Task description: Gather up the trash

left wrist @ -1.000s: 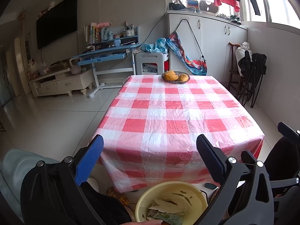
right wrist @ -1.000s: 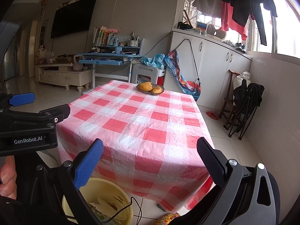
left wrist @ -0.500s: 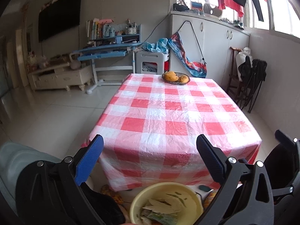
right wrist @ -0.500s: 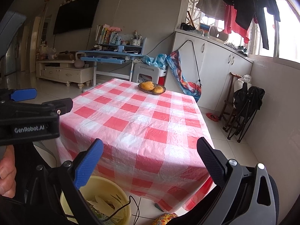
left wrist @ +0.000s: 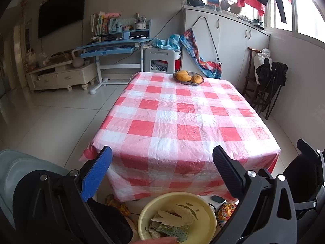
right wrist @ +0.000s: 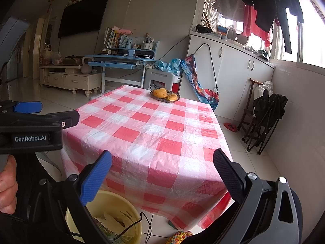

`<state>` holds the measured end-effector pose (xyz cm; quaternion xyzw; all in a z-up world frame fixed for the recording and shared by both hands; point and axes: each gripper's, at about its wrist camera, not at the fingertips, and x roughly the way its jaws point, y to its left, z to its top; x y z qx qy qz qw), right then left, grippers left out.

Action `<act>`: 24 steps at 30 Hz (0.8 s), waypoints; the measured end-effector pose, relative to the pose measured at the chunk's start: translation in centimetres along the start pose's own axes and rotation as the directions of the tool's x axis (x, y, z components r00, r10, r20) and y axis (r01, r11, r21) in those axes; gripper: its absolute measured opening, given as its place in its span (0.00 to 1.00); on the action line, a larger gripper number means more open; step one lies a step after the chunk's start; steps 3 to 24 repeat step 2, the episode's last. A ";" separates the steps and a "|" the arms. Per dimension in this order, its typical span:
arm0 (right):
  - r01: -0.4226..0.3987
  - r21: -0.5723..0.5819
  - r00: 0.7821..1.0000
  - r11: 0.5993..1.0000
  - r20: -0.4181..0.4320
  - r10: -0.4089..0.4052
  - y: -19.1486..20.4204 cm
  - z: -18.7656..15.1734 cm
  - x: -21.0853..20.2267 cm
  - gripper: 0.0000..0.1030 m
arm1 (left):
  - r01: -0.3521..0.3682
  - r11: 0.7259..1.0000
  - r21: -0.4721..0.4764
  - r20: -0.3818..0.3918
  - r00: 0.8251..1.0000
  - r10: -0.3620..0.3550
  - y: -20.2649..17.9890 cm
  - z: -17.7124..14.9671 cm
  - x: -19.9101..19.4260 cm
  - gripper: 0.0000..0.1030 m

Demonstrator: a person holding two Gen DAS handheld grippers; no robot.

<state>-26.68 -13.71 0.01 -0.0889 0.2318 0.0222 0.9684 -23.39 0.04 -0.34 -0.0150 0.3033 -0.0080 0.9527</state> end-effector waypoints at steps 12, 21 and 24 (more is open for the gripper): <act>-0.001 0.000 1.000 1.000 -0.001 0.001 0.1 0.0 0.0 0.93 | -0.011 1.000 -0.005 0.002 1.000 0.011 0.1 0.0 0.0 0.93; -0.001 0.000 1.000 1.000 -0.001 0.001 0.1 0.0 0.0 0.93 | -0.011 1.000 -0.005 0.002 1.000 0.011 0.1 0.0 0.0 0.93; -0.001 0.000 1.000 1.000 -0.001 0.001 0.1 0.0 0.0 0.93 | -0.011 1.000 -0.005 0.002 1.000 0.011 0.1 0.0 0.0 0.93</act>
